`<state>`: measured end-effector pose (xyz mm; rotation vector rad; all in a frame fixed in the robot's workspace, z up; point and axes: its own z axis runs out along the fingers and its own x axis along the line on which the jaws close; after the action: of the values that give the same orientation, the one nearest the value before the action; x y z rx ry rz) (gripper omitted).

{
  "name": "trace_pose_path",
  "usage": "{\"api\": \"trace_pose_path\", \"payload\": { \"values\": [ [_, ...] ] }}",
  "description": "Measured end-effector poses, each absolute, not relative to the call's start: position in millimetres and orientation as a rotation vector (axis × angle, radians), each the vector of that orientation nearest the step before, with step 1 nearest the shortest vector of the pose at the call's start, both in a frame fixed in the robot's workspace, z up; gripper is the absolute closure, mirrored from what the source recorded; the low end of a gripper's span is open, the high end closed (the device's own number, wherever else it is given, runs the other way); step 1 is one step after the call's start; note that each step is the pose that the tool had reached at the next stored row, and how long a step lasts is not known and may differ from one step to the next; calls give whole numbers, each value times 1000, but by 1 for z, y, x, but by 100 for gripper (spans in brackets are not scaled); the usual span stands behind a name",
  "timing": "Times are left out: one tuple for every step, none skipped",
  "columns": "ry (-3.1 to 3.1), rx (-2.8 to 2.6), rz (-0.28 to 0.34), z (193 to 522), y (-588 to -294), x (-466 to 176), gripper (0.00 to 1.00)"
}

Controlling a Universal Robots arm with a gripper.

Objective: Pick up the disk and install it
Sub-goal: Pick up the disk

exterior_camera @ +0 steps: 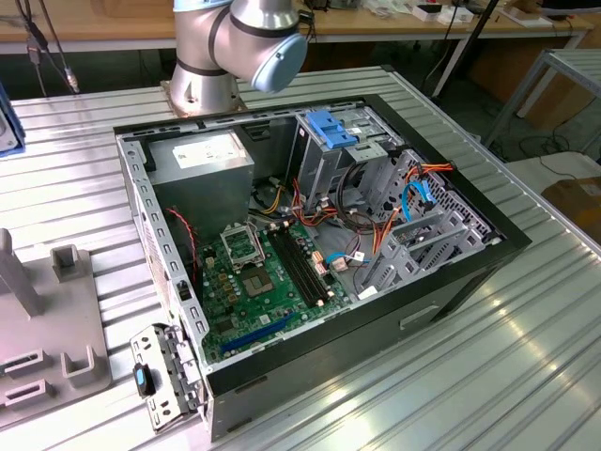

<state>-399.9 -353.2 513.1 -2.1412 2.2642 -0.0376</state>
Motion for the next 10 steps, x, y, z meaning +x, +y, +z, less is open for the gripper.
{"api": "trace_pose_path", "payload": {
  "values": [
    [2264, -2141, -38, 513, -353, -395, 63],
    [2264, -2141, -38, 513, -353, -390, 63],
    [2264, -2141, -38, 513, -353, -385, 63],
    [2264, -2141, -38, 513, -353, -379, 63],
    [2264, -2141, -38, 513, -353, -375, 63],
    [2264, -2141, -38, 513, -353, -372, 63],
    [2264, -2141, -38, 513, -353, -366, 63],
    [2264, -2141, -38, 513, -353, -363, 63],
    [2264, -2141, -38, 513, -353, -360, 63],
    [2264, -2141, -38, 513, -353, -356, 63]
  ]
}}
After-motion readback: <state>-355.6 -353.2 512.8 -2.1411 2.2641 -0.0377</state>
